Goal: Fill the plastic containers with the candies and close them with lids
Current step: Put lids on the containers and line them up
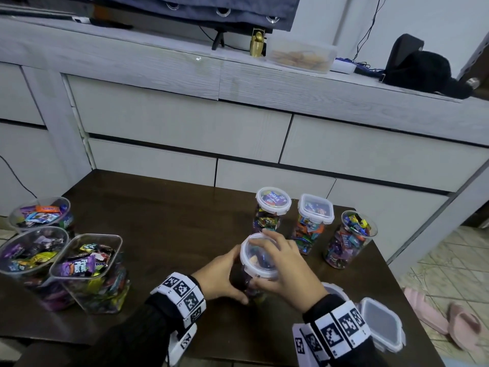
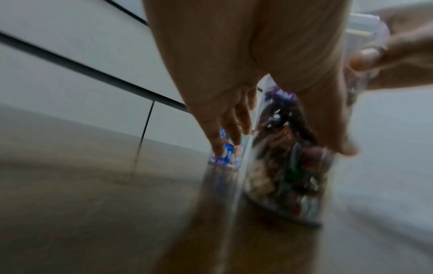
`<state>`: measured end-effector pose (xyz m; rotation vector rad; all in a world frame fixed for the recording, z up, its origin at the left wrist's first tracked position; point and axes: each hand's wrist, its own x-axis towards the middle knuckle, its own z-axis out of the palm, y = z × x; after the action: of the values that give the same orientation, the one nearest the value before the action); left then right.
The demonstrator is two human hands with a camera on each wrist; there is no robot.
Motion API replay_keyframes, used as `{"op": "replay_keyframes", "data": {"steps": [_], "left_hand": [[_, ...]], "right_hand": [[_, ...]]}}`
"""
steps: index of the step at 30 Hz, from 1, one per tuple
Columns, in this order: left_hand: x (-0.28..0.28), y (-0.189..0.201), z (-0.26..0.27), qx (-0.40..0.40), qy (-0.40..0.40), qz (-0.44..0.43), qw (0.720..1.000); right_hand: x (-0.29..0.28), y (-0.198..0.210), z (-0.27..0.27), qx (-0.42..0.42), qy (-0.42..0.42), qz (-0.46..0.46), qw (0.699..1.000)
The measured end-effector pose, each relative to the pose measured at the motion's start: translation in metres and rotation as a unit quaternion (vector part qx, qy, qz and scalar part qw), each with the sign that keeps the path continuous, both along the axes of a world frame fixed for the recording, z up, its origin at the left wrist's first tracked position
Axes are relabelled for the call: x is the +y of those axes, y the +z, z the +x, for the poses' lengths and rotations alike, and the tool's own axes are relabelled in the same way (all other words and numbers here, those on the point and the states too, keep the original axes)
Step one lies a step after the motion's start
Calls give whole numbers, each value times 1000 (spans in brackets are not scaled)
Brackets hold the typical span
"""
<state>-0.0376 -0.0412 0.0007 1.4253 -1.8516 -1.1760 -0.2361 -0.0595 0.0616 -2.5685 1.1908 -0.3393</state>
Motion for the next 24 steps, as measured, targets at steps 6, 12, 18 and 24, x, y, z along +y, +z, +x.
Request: {"op": "replay_keyframes", "data": {"steps": [6, 12, 18, 24], "left_hand": [[-1, -21, 21, -375, 13, 5, 927], [-3, -27, 30, -396, 47, 55, 916], [-4, -30, 34, -388, 52, 51, 919], [-3, -30, 32, -386, 52, 51, 919]], "right_hand": [[-31, 3, -29, 98, -120, -115, 981], [-61, 4, -38, 98, -128, -145, 976], [-64, 2, -44, 37, -129, -114, 984], [-91, 20, -102, -94, -333, -201, 916]]}}
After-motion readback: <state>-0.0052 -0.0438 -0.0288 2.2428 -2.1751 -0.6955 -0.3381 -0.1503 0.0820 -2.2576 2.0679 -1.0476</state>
